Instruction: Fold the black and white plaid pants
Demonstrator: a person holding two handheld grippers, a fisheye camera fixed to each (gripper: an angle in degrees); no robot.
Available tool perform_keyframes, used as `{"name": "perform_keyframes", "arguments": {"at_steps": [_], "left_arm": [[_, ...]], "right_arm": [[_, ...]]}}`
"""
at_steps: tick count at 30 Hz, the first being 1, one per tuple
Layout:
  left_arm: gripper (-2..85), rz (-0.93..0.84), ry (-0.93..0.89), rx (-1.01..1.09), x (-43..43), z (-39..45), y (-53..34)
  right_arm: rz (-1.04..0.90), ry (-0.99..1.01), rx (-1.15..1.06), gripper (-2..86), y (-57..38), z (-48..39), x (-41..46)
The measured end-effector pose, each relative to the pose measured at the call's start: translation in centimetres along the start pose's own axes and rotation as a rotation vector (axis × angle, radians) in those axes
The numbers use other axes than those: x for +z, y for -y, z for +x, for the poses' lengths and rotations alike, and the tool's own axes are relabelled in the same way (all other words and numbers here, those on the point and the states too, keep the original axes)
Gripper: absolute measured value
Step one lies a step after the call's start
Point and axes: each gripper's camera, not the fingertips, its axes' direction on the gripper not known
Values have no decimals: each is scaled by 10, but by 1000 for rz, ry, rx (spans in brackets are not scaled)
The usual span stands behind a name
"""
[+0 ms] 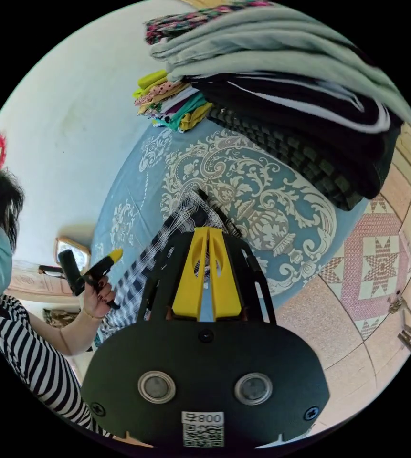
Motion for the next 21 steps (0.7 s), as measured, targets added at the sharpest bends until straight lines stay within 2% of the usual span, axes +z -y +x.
{"name": "perform_keyframes", "arguments": {"at_steps": [4, 7, 9, 11, 12, 15, 19, 21], "left_arm": [[11, -30, 49, -306, -80, -16, -105], [22, 1, 135, -550, -142, -21, -182], [29, 51, 237, -678, -181, -20, -223], [37, 182, 348, -822, -231, -17, -271], [39, 220, 366, -853, -241, -16, -282], [42, 403, 405, -956, -279, -7, -333], [47, 547, 434, -998, -296, 11, -383], [52, 593, 449, -1008, -298, 16, -400]], "right_arm": [[-91, 12, -166, 4, 7, -51, 38], [-255, 107, -380, 9, 1, -119, 101], [-465, 271, -556, 20, -18, -181, 172], [-607, 416, -647, 30, -38, -228, 224], [-681, 493, -717, 36, -51, -260, 257], [-803, 561, -852, 52, -83, -335, 336], [-915, 562, -956, 65, -120, -410, 423], [-962, 500, -1024, 74, -147, -442, 468]]}}
